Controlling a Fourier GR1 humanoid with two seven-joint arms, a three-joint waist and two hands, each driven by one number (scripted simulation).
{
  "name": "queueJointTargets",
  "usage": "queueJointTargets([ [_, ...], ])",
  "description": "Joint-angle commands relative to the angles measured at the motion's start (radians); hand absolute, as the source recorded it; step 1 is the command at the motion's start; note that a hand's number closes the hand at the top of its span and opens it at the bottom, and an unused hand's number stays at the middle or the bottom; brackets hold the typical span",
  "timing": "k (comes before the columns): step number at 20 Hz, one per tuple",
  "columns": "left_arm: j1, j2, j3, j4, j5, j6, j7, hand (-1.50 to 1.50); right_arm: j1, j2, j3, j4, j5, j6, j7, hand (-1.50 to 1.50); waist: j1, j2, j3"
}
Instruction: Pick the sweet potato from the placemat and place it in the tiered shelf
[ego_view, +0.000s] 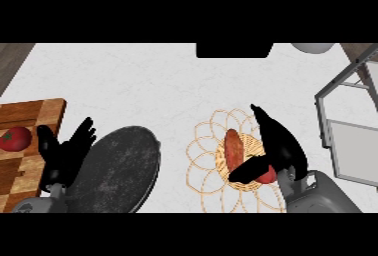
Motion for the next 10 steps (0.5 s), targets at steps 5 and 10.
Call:
queueJointTargets([
  [5, -0.066, -0.031, 0.022, 0.090, -0.017, -0.016, 0.001, 0.00, -0.008, 0.131, 0.014, 0.092, 0.126, 0.014, 0.121, -1.50, -0.003, 0.004, -0.003],
  [10, 0.021, -0.032, 0.006, 0.009, -0.038, -0.034, -0.022, 0.00, -0.052, 0.174, -0.054, 0.250, 0.165, 0.018, 0.048, -1.50, 0.005, 0.004, -0.002],
])
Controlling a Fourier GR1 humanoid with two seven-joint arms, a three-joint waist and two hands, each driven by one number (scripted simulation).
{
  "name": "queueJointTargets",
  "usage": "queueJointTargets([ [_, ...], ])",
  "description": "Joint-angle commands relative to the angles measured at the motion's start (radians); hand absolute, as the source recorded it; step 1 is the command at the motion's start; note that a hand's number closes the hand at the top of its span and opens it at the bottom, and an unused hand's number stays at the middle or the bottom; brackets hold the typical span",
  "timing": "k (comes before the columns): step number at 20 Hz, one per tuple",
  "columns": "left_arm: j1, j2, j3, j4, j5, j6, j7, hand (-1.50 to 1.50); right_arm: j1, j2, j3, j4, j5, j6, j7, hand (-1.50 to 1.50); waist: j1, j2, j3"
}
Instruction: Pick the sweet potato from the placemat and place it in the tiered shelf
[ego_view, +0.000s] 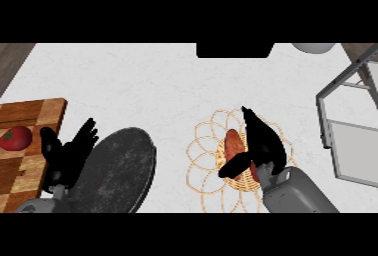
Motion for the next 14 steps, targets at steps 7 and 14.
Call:
queueJointTargets([
  [7, 0.007, -0.008, 0.038, 0.023, -0.007, -0.041, 0.015, 0.00, 0.067, 0.028, -0.044, 0.092, 0.132, 0.010, -0.006, -1.50, -0.005, 0.001, -0.002],
  [14, 0.031, -0.050, 0.042, -0.025, -0.070, -0.013, 0.024, 0.00, 0.058, 0.134, -0.101, 0.181, 0.225, -0.024, -0.101, -1.50, -0.002, 0.002, -0.002],
])
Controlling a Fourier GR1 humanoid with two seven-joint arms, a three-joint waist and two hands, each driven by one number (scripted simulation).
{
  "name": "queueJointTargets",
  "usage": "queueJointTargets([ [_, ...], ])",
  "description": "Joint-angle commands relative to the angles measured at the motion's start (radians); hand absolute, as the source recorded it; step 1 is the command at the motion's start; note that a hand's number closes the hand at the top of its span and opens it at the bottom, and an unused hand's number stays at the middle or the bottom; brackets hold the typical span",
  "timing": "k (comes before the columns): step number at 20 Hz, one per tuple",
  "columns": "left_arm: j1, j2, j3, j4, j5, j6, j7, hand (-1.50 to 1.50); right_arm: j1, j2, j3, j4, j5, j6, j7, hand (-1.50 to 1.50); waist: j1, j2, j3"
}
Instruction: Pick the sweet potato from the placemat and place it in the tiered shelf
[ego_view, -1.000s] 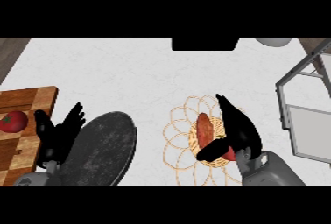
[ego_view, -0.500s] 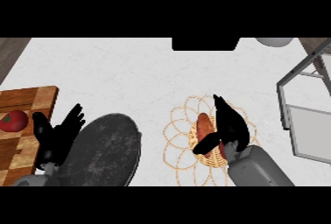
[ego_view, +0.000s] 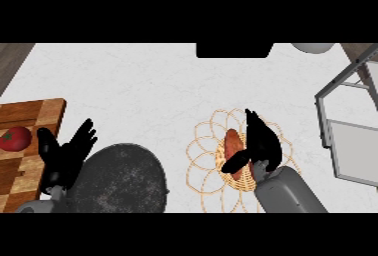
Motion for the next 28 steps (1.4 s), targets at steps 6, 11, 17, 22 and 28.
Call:
queueJointTargets([
  [6, 0.004, -0.010, 0.055, 0.004, -0.009, -0.063, 0.020, 0.00, 0.038, 0.085, -0.064, 0.100, 0.095, -0.041, -0.103, -1.50, 0.000, 0.001, -0.002],
  [11, 0.008, -0.014, 0.035, 0.022, -0.025, -0.054, -0.012, 0.00, -0.040, 0.024, 0.025, 0.230, 0.034, 0.192, -0.216, 1.50, 0.018, 0.006, -0.002],
  [17, -0.033, -0.033, 0.040, 0.022, -0.044, -0.035, 0.031, 0.00, 0.035, 0.125, 0.040, 0.168, 0.047, 0.005, -0.266, 1.50, 0.000, 0.002, -0.002],
  [22, -0.025, -0.009, 0.069, 0.016, -0.030, -0.068, 0.056, 0.00, 0.024, 0.127, 0.037, 0.081, 0.081, -0.009, -0.286, 1.50, -0.001, 0.001, -0.002],
  [28, 0.051, -0.018, 0.079, -0.023, -0.027, -0.055, 0.017, 0.00, 0.389, -0.235, 0.013, -0.355, -0.020, 0.118, -0.523, 1.50, -0.048, -0.010, -0.001],
])
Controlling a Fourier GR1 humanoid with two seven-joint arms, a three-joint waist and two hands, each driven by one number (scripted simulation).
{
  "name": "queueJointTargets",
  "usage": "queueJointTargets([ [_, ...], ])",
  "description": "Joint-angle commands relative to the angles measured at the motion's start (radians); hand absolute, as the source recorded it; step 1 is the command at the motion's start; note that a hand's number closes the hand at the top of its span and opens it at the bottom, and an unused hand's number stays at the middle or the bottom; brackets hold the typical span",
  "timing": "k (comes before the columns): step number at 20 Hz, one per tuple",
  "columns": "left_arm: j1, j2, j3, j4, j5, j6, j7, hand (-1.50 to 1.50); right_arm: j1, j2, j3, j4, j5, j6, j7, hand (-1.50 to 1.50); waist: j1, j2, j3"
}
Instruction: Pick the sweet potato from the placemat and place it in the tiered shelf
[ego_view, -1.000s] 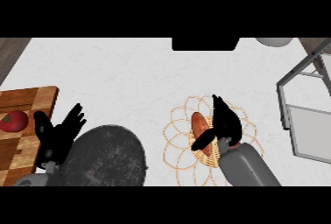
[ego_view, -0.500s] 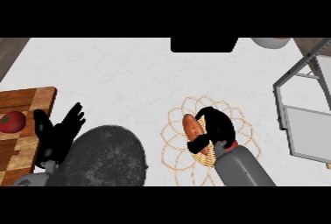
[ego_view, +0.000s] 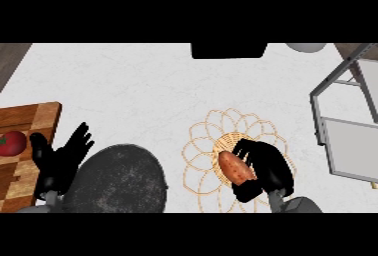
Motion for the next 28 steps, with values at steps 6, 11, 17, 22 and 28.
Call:
queueJointTargets([
  [6, 0.021, 0.009, 0.008, -0.012, -0.006, 0.002, 0.013, 0.00, 0.374, -0.327, -0.200, -0.566, -0.163, -0.010, -0.233, 1.50, -0.026, -0.001, 0.000],
  [11, 0.025, 0.024, 0.049, 0.001, 0.036, -0.023, 0.010, 0.00, 0.441, -0.386, -0.412, -0.887, -0.229, 0.010, -0.123, 1.50, -0.041, -0.003, -0.002],
  [17, 0.036, 0.000, 0.018, -0.012, 0.008, -0.010, 0.010, 0.00, 0.423, -0.424, -0.687, -1.001, -0.416, 0.089, -0.004, 1.50, -0.026, -0.001, -0.002],
  [22, 0.022, 0.015, 0.030, 0.013, -0.004, -0.009, 0.005, 0.00, 0.257, -0.497, -0.907, -0.928, -0.609, 0.170, 0.106, 1.50, -0.026, -0.003, -0.004],
  [28, -0.024, -0.046, -0.029, -0.006, -0.043, 0.034, 0.034, 0.00, 0.034, -0.681, -1.173, -0.664, -0.894, 0.242, 0.217, 1.50, 0.004, 0.005, -0.002],
])
